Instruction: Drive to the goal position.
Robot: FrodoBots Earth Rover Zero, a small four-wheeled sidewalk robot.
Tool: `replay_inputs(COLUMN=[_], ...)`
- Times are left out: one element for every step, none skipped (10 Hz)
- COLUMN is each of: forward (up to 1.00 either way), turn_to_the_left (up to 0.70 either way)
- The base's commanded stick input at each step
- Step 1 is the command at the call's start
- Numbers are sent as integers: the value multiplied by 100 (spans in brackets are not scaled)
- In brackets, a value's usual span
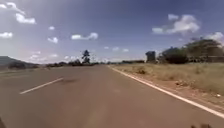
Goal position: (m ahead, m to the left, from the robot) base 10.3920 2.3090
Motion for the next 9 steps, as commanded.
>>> replay_inputs(forward=[85,85,85,85,85,85,85,85,85], turn_to_the_left=[-9,0,0,0,0,0,0,0,0])
